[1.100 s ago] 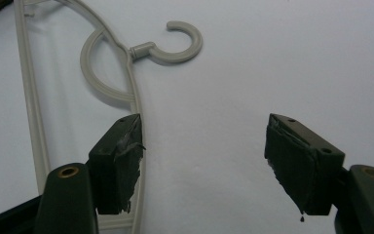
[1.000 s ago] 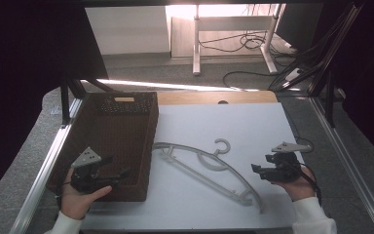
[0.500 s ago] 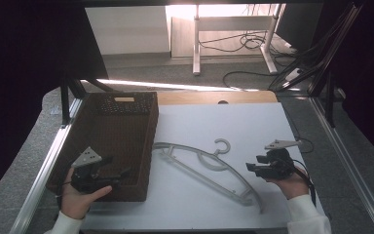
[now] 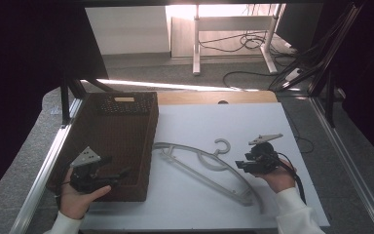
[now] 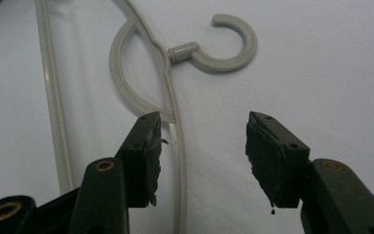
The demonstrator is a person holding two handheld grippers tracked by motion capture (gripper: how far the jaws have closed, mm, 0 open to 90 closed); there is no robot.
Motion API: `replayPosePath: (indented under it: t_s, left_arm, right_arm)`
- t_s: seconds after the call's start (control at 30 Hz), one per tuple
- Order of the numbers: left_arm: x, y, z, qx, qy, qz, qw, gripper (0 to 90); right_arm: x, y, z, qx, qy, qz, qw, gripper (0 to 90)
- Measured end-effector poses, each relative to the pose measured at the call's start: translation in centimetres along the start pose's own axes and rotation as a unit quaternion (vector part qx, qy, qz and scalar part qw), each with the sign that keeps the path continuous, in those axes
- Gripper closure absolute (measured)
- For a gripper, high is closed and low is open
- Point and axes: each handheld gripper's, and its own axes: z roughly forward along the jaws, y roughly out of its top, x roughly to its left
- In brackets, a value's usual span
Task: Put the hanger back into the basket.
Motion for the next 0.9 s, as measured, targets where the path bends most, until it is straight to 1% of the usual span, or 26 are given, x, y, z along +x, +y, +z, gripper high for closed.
replayPosePath:
  t_s: [0.13, 0.17, 0.27, 0.33, 0.37, 0.43, 0.57, 0.63, 0.67, 0.8, 0.9]
  left_arm:
    - [0.1, 0.0, 0.0, 0.0, 0.001, -0.002, 1.0, 20.0]
    - [0.1, 0.0, 0.0, 0.0, 0.001, -0.002, 1.0, 19.9]
    - [0.1, 0.0, 0.0, 0.002, 0.001, -0.002, 1.0, 19.9]
    - [0.1, 0.0, 0.0, 0.002, 0.002, -0.001, 1.0, 19.9]
    - [0.1, 0.0, 0.0, 0.002, 0.001, -0.002, 1.0, 19.9]
    - [0.1, 0.0, 0.0, 0.002, 0.001, -0.002, 1.0, 20.0]
    - [0.1, 0.0, 0.0, 0.002, 0.002, -0.003, 1.0, 19.9]
    - [0.2, 0.0, 0.0, 0.002, 0.003, -0.004, 1.0, 19.8]
    - [0.2, 0.0, 0.0, 0.001, 0.003, -0.004, 1.0, 19.7]
    - [0.2, -0.1, -0.1, 0.001, 0.003, -0.005, 1.0, 19.8]
    - [0.2, 0.0, -0.1, 0.001, 0.003, -0.004, 1.0, 19.8]
  right_arm:
    - [0.4, 0.9, 1.1, 0.014, -0.001, -0.01, 0.9999, 46.9]
    - [0.4, 0.9, 1.1, 0.014, -0.001, -0.01, 0.9999, 46.9]
    - [0.5, 1.5, 2.0, 0.028, -0.002, -0.013, 0.9995, 46.8]
    - [0.5, 1.6, 2.2, 0.03, -0.002, -0.014, 0.9995, 46.8]
    - [0.6, 1.9, 2.9, 0.039, -0.002, -0.015, 0.9991, 46.7]
    - [0.6, 2.0, 3.2, 0.043, -0.002, -0.017, 0.9989, 46.7]
    - [0.6, 2.6, 4.6, 0.059, 0.0, -0.017, 0.9981, 46.7]
    - [0.6, 2.7, 4.8, 0.062, 0.001, -0.016, 0.998, 46.6]
    - [0.7, 2.9, 5.2, 0.067, 0.002, -0.016, 0.9977, 46.7]
    - [1.0, 3.2, 5.8, 0.075, 0.004, -0.02, 0.997, 46.9]
    - [1.3, 3.5, 6.5, 0.087, 0.009, -0.028, 0.9958, 47.9]
